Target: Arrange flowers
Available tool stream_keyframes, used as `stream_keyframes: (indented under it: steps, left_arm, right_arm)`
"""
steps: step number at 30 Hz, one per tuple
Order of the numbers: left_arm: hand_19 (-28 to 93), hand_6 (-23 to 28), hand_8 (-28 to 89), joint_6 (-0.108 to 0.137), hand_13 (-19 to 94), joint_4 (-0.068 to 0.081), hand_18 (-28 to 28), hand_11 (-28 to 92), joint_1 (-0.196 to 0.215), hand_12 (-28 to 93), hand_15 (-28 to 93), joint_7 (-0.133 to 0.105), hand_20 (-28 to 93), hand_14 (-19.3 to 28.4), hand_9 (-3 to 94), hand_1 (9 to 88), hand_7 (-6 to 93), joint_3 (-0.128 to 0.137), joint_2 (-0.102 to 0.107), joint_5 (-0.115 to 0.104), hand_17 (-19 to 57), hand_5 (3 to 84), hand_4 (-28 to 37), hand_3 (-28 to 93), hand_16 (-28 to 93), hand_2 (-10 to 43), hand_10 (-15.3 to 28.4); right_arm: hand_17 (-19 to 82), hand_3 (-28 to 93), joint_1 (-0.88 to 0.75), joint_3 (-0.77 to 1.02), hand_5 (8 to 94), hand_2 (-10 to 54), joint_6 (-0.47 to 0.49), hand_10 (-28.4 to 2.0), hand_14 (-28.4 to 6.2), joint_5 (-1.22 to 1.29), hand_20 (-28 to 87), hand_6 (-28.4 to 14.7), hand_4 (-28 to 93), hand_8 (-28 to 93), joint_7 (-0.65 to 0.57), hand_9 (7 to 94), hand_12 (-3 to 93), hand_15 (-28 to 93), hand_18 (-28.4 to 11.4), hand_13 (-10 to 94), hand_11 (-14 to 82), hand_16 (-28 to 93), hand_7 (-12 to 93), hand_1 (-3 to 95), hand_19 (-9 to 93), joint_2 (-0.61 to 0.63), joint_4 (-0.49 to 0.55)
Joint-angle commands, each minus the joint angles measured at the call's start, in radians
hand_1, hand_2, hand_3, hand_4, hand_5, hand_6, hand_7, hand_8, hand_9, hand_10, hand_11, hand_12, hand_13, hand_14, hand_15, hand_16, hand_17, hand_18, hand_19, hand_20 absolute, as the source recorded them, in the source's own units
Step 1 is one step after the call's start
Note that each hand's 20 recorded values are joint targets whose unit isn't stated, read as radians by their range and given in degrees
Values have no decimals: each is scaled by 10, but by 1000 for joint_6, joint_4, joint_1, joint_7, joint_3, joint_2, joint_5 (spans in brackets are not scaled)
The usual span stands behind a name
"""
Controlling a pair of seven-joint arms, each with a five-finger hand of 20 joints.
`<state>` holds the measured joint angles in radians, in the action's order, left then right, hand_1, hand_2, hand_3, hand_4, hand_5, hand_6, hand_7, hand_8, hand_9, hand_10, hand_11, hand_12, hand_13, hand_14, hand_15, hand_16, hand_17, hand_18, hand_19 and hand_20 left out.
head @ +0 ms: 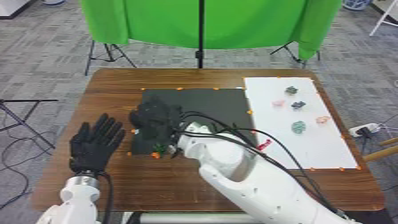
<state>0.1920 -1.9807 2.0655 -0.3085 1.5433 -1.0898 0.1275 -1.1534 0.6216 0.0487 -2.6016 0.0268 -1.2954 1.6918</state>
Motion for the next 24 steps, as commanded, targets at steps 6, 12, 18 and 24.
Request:
stream_keyframes:
  steps: [6,12,18,24]
  left_arm:
    - [403,112,-86,3,299,3,162,203,-28,92,393,7,134,170,399,280,100,8,23,31,-72,483,-283,770,-79,149,162]
    - [405,111,-86,-4,299,4,162,204,-28,92,393,-3,133,170,400,281,101,14,27,23,-73,484,-283,773,-78,150,162]
    - [405,112,-87,14,299,-3,162,206,-14,92,398,18,133,175,402,283,102,25,17,26,-73,485,-283,770,-77,152,163]
    - [409,114,-87,1,297,-8,165,206,0,91,400,18,132,177,402,285,101,36,3,24,-74,487,-283,767,-79,155,164]
  right_arm:
    - [290,709,-12,-38,707,-95,-25,-103,-100,-247,433,7,-283,-91,-49,795,402,644,-227,595,168,389,356,584,847,-104,-151]
    - [282,710,-31,-23,699,-95,41,-111,-112,-269,434,4,-283,-85,-67,776,400,657,-230,570,161,370,316,577,846,-120,-167]
    - [274,751,-43,-19,683,-95,69,-117,-127,-315,429,10,-283,-166,-87,725,346,682,-231,541,211,334,237,543,846,-114,-161]
    - [269,814,-50,-13,671,-95,108,-136,-141,-277,423,4,-283,-163,-147,662,274,699,-234,508,294,309,215,517,845,-101,-120]
